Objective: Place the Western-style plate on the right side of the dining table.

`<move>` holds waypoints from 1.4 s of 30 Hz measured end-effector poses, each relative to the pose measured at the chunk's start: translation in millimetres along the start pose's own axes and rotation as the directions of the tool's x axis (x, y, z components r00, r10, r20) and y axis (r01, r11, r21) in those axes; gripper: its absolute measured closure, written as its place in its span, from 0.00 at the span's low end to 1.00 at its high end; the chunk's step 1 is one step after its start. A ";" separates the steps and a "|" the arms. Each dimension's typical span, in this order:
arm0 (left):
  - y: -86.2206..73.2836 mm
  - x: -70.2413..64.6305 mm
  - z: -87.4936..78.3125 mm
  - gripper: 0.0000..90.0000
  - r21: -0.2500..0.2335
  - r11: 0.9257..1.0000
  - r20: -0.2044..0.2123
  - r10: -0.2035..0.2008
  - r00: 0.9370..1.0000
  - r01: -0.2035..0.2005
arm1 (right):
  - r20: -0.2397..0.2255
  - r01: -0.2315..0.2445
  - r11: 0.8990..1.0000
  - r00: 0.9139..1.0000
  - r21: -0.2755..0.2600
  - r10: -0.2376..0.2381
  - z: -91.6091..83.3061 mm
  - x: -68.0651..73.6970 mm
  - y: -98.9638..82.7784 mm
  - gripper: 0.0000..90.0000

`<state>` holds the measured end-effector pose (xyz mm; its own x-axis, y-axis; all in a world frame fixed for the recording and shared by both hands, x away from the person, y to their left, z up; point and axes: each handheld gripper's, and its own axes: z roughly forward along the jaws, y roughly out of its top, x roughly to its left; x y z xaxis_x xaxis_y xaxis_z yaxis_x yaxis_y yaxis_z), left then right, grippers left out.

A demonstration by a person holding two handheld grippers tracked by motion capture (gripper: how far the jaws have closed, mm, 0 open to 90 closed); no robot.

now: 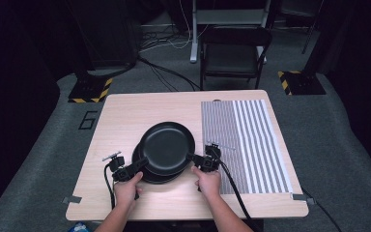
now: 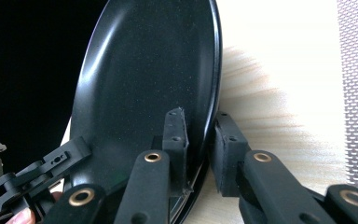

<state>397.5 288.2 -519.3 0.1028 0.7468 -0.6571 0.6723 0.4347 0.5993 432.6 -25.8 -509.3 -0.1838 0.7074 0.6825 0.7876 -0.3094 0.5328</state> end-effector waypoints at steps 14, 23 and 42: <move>8.4 2.0 -17.6 0.83 -0.049 0.999 0.009 0.003 1.000 -0.002 | -0.048 0.011 1.000 0.999 0.010 -0.011 1.0 16.3 4.7 0.87; 15.6 -0.2 -25.5 0.83 -0.066 0.998 0.004 0.019 1.000 -0.018 | -0.070 0.016 1.000 0.997 0.018 -0.015 1.6 24.9 8.9 0.87; 27.7 -21.2 -28.1 0.83 -0.084 0.995 0.037 0.059 0.998 -0.056 | -0.083 0.030 0.999 0.996 -0.013 -0.031 -18.4 32.6 22.9 0.87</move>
<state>393.3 298.6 -475.9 0.1691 0.7523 -0.6368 0.6017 0.4329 0.6712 433.9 -21.6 -465.6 -0.2563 0.6617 0.7046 0.7741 -0.2960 0.5596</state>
